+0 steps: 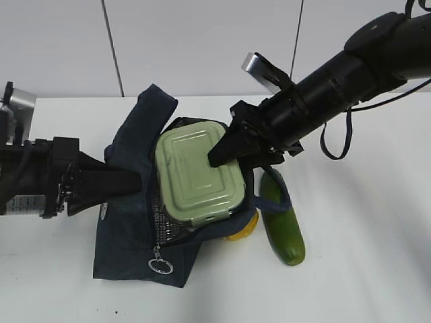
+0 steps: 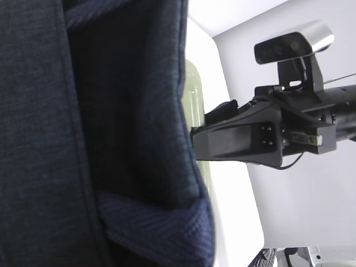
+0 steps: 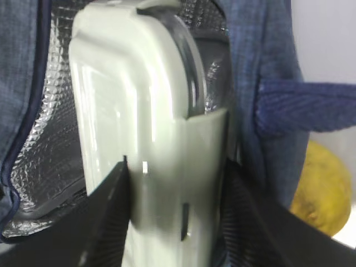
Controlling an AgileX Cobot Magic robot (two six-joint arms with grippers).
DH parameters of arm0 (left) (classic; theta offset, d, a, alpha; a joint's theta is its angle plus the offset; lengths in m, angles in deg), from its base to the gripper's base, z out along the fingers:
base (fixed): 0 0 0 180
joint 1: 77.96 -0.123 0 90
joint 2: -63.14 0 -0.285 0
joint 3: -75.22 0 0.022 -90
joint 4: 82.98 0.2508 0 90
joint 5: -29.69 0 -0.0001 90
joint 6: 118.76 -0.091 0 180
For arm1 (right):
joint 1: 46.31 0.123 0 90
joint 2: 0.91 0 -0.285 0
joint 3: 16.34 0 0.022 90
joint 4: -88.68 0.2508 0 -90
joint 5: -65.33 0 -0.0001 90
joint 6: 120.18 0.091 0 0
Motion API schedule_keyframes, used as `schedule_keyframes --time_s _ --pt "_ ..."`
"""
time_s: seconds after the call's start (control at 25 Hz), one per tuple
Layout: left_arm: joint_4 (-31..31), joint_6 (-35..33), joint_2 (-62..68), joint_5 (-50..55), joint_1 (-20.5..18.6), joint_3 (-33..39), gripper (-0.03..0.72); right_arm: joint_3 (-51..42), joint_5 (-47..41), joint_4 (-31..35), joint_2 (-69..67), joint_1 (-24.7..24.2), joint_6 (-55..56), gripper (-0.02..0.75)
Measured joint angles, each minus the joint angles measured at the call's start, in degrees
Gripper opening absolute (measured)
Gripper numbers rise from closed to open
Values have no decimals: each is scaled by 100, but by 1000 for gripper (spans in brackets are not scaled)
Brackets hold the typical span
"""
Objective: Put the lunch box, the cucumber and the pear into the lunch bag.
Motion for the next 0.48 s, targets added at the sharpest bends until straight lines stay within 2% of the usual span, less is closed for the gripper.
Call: schedule_keyframes --time_s 0.2,0.48 --pt "-72 -29 0 11 0 0 -20 252 216 -231 0 218 158 359" --pt "-201 -437 0 318 0 0 -20 713 554 -761 -162 650 604 359"
